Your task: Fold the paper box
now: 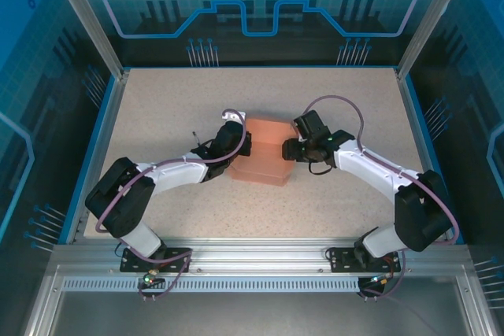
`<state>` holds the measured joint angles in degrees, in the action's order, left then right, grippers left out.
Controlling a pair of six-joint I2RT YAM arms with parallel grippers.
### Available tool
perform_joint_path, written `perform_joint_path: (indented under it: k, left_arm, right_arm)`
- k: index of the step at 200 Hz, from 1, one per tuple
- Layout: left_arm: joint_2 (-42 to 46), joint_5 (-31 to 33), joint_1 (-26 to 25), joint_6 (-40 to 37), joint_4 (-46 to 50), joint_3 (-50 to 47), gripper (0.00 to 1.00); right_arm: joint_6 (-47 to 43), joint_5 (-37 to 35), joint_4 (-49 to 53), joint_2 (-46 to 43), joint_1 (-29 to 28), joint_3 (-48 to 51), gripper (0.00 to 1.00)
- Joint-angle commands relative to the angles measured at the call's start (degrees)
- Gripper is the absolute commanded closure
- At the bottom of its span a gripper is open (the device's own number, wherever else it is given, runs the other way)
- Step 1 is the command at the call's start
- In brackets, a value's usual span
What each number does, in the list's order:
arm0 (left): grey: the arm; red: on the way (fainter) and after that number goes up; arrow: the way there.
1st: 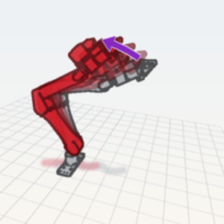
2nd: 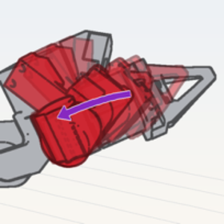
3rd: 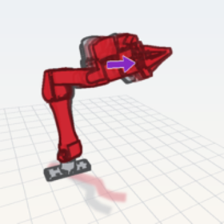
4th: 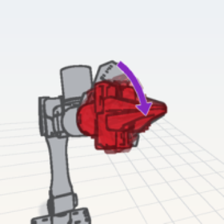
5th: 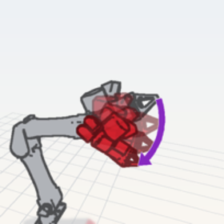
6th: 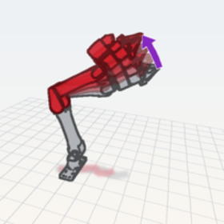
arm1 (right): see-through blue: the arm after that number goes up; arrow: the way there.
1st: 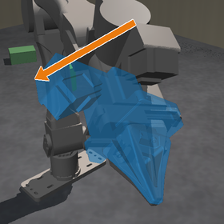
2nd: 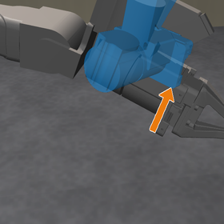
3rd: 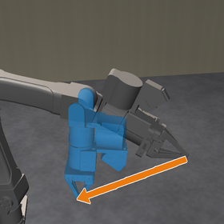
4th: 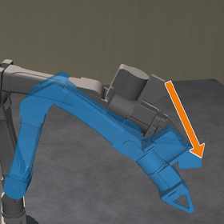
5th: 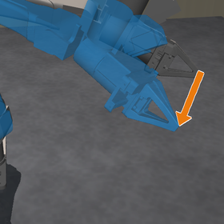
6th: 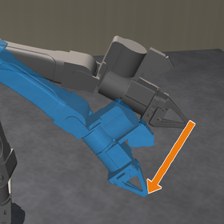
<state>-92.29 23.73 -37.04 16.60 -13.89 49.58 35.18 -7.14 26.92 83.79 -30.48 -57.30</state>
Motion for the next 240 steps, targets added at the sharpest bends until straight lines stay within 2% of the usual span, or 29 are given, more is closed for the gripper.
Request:
perform_joint_path:
  k: [1,34,93,135,240]
  left_arm:
    - [1.82,-0.45,-0.46,0.69,-0.91,0.32,0.99]
    - [2.08,-0.2,-0.53,0.62,-0.81,0.16,0.99]
    - [1.85,-0.34,-0.58,0.63,-0.93,0.21,0.99]
    - [1.42,-0.77,-0.58,0.71,-1.49,0.16,0.99]
    - [1.14,-1.05,-0.69,0.71,-1.16,0.34,0.99]
  right_arm:
    - [1.21,-1.68,-0.56,-0.11,1.04,0.53,0.44]
    - [1.16,-1.95,-0.72,0.04,1.56,1.05,0.44]
    - [2.3,5.13,-7.55,1.04,1.41,1.9,0.46]
    - [1.01,4.75,-9.49,-0.72,1.06,1.15,0.49]
    - [-0.33,7.39,-10.7,4.03,-2.62,-2.45,0.53]
